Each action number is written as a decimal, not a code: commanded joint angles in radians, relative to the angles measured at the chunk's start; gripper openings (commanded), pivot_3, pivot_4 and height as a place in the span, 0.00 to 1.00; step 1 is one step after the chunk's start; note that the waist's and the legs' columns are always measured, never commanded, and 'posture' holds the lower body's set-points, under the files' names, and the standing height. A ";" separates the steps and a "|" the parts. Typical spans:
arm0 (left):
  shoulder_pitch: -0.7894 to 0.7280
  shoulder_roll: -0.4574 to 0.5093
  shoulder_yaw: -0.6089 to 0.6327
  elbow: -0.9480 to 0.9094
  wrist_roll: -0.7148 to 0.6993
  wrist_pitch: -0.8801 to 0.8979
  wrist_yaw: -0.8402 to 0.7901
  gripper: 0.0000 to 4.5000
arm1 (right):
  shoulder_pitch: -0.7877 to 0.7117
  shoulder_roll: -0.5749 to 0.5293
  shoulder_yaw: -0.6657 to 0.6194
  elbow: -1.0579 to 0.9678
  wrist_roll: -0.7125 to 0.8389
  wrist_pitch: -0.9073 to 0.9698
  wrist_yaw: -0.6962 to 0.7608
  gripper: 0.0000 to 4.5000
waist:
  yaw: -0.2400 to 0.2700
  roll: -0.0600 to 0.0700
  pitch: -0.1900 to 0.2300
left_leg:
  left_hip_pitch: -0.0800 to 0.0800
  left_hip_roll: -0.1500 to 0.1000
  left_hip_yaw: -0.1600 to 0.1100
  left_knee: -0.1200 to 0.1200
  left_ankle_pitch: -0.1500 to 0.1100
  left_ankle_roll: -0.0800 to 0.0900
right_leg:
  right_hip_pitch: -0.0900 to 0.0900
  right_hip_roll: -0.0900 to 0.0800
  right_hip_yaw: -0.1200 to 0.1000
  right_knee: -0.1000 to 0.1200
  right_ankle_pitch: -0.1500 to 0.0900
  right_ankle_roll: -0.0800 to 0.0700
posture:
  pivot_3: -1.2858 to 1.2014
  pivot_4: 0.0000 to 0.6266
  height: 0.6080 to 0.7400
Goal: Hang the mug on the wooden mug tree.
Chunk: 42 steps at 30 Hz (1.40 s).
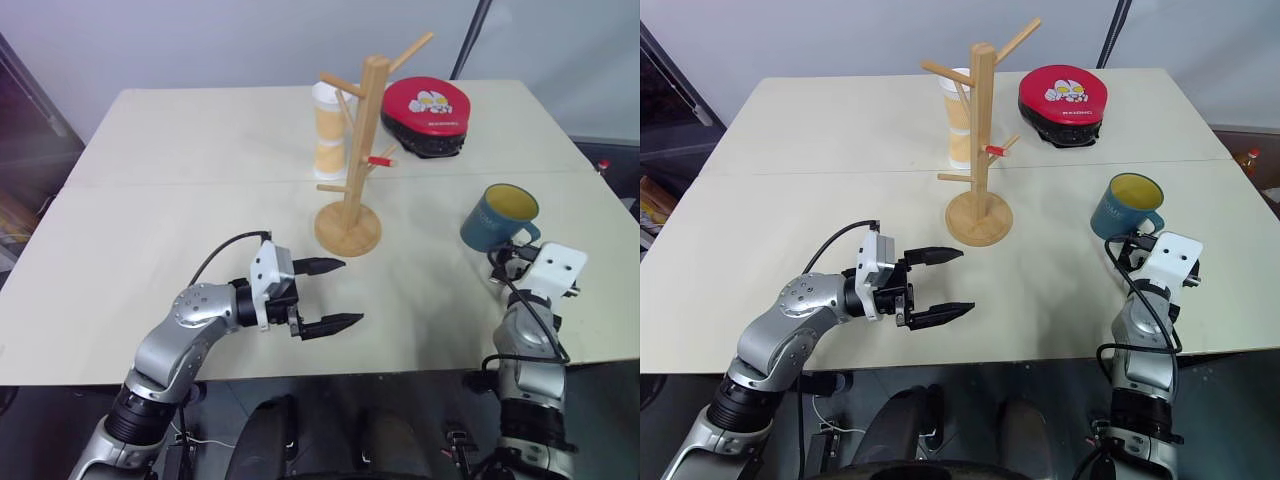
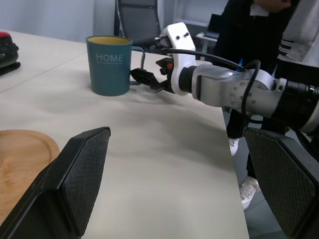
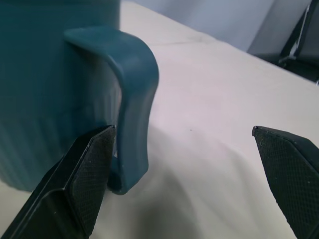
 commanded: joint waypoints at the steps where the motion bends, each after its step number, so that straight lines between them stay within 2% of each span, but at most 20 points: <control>1: -0.006 0.004 0.019 -0.041 0.002 -0.026 0.004 1.00 | -0.019 0.001 -0.017 -0.001 0.021 -0.013 0.003 0.81 | -0.001 0.000 0.000 | 0.000 0.000 0.000 0.000 0.000 0.000 | 0.000 0.000 0.000 0.000 0.000 0.000 | 0.52 0.24 1.00; 7: -0.003 0.007 0.018 -0.040 0.002 -0.033 0.010 1.00 | -0.022 0.001 -0.006 -0.002 0.036 -0.034 0.024 0.08 | -0.001 0.000 0.000 | 0.000 0.000 0.000 0.000 0.000 0.000 | 0.000 0.000 0.000 0.000 0.000 0.001 | 0.52 0.24 1.00; 8: -0.003 0.008 0.018 -0.040 0.003 -0.034 0.011 1.00 | -0.021 0.001 -0.003 -0.004 0.037 -0.037 0.030 0.01 | -0.001 0.000 0.000 | 0.000 0.000 0.000 0.000 0.000 0.000 | 0.000 0.000 0.000 0.000 0.000 0.001 | 0.52 0.24 1.00; 16: 0.002 0.021 0.038 -0.023 0.012 -0.053 0.016 1.00 | 0.032 -0.066 0.102 -0.103 -0.015 -0.057 0.162 0.01 | -0.003 0.000 0.000 | 0.000 0.000 0.000 0.000 0.000 0.000 | 0.000 0.000 0.000 0.001 0.000 0.001 | 0.52 0.24 1.00; 21: -0.005 0.056 0.100 0.030 0.022 -0.072 0.011 1.00 | 0.151 -0.330 0.360 -0.299 -0.211 -0.199 0.475 0.01 | -0.002 0.001 0.000 | 0.000 0.000 0.001 0.000 0.000 0.000 | -0.001 0.000 0.000 0.001 0.000 0.001 | 0.52 0.24 1.00; 24: -0.009 0.074 0.121 0.055 0.026 -0.085 0.001 1.00 | 0.156 -0.396 0.393 -0.362 -0.209 -0.211 0.554 0.01 | -0.006 0.000 0.001 | 0.000 0.001 0.000 0.001 0.000 0.000 | -0.001 0.002 0.000 0.001 0.000 0.001 | 0.52 0.24 1.00; 32: -0.042 0.114 0.197 0.094 0.001 -0.088 -0.013 1.00 | -0.045 -0.469 0.392 -0.570 -0.117 0.058 0.753 0.01 | 0.005 -0.001 0.001 | 0.000 0.002 0.000 0.002 0.000 0.000 | 0.000 0.001 0.000 0.000 0.000 0.001 | 0.52 0.24 1.00; 38: -0.060 0.139 0.257 0.111 -0.034 -0.066 -0.025 1.00 | -0.208 -0.514 0.396 -0.605 -0.092 0.211 0.830 0.01 | 0.008 -0.002 0.001 | 0.000 0.001 0.000 0.002 0.000 0.000 | 0.000 0.000 -0.001 0.000 0.000 0.001 | 0.52 0.24 1.00; 42: -0.064 0.141 0.272 0.109 -0.043 -0.059 -0.020 1.00 | -0.265 -0.527 0.404 -0.603 -0.088 0.266 0.860 0.01 | 0.007 -0.002 0.001 | 0.000 0.001 0.000 0.002 0.000 0.000 | 0.000 -0.001 -0.001 0.000 0.000 0.001 | 0.52 0.24 1.00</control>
